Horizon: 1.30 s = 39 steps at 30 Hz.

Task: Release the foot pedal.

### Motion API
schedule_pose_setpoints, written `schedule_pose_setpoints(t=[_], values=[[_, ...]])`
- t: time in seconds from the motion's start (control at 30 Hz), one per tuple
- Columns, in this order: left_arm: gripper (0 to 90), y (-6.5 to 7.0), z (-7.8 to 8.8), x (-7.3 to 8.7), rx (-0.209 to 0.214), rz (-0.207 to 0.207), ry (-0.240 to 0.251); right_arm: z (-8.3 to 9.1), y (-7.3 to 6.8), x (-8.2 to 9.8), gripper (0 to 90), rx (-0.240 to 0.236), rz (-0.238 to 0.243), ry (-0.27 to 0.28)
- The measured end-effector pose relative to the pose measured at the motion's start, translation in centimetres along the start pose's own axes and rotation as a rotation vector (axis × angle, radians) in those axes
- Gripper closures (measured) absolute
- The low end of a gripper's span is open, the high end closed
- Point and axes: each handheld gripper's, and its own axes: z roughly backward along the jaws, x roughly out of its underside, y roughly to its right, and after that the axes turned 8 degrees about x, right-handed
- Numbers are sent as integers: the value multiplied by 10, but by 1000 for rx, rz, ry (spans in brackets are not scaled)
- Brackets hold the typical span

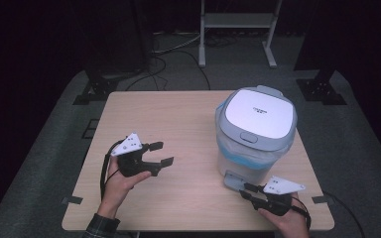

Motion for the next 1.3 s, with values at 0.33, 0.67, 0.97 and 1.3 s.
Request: schedule_pose_setpoints(t=[0.33,0.67,0.97,1.3], values=[[199,4,15,22,-57,19,-41,17,10,14,560,-6,-37,-11],[132,3,28,51,-91,66,-73,29,20,24,484,32,-60,-17],[89,0,34,67,-147,100,-117,36,34,31,386,86,-78,-15],[88,0,34,79,-178,110,-164,38,55,37,294,154,-103,-46]])
